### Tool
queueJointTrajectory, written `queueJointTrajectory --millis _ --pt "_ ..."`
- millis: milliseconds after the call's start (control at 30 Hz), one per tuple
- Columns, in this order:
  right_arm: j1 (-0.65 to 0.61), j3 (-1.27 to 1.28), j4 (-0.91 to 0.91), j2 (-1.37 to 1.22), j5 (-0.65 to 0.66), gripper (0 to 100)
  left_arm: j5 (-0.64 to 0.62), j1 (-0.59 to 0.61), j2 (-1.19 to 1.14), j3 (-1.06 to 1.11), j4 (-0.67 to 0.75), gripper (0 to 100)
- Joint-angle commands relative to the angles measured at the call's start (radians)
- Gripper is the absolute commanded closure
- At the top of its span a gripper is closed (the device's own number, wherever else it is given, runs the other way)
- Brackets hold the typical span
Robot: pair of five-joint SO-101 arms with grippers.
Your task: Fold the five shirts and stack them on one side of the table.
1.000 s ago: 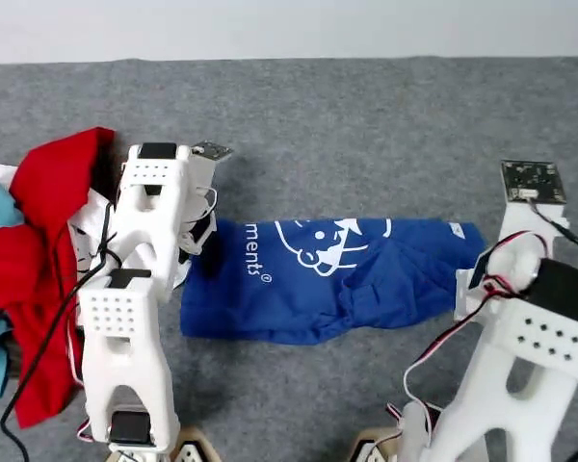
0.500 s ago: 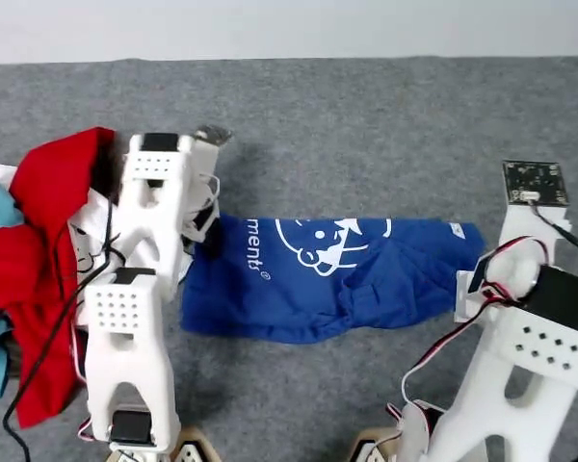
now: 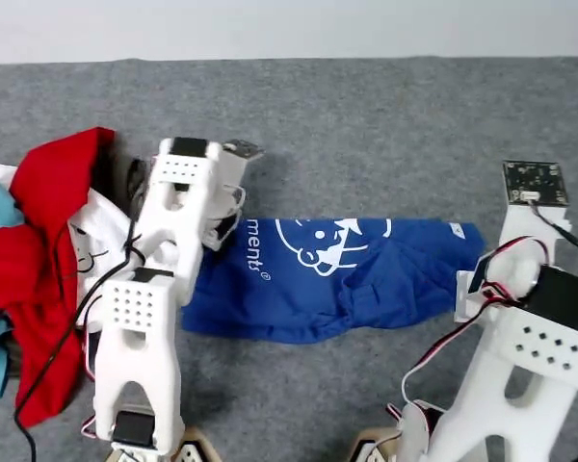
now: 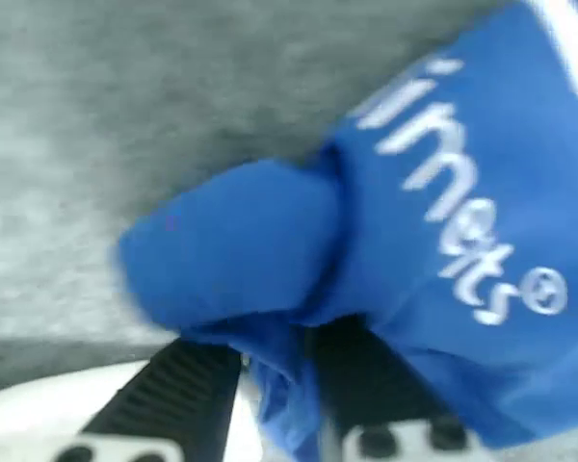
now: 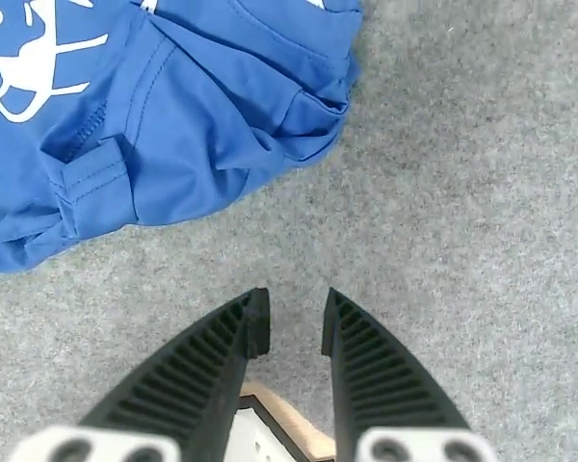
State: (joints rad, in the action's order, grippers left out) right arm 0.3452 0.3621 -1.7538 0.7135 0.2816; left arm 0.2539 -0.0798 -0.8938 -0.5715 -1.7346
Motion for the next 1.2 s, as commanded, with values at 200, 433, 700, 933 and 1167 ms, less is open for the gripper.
queueJointTrajectory --millis 200,433,700,933,1167 --pt "0.012 -0.005 -0.031 0.018 -0.005 89.4 0.0 -0.026 0.307 0.154 -0.021 100" --pt "0.012 -0.005 -0.027 0.008 -0.005 89.4 0.025 0.129 0.442 0.249 -0.021 100" --pt "0.008 -0.005 -0.025 0.008 -0.005 89.4 0.123 0.333 0.448 0.263 -0.021 100" --pt "0.008 -0.005 -0.025 0.007 -0.005 89.4 0.097 0.216 0.451 0.262 -0.023 100" --pt "0.012 0.075 -0.012 0.008 -0.005 89.4 -0.02 -0.025 0.453 0.194 -0.023 100"
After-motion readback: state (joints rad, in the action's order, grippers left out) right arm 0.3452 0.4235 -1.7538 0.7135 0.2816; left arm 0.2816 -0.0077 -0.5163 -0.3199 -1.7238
